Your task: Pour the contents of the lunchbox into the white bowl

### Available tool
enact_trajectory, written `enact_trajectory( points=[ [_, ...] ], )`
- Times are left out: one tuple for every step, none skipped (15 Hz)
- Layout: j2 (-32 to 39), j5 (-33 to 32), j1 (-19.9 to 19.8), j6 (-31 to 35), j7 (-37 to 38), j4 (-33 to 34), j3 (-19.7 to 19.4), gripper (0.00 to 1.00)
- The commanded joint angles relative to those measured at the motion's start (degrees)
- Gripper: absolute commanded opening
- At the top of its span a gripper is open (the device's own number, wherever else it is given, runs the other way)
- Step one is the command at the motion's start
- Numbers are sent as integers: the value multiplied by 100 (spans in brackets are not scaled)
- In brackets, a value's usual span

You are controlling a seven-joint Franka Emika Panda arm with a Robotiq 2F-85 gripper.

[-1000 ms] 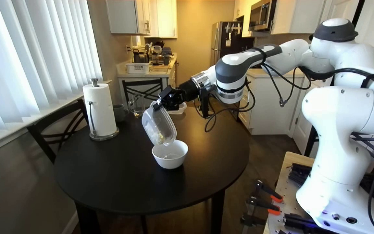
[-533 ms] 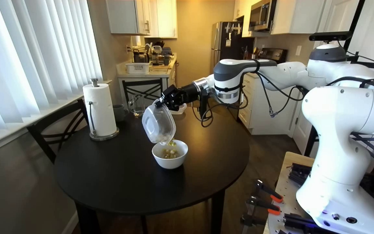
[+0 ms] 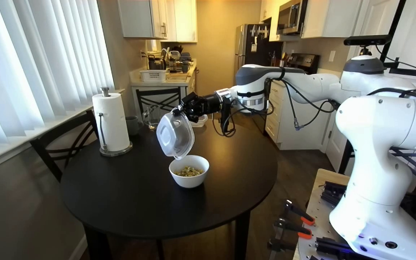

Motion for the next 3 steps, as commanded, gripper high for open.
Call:
enact_trajectory(
  points=[
    [0,390,-174,-198,-295,-35,105,1],
    [0,404,-193,-186,-305,-37,100,1],
    [0,408,-216,-161,-306,-47,96,1]
  ],
)
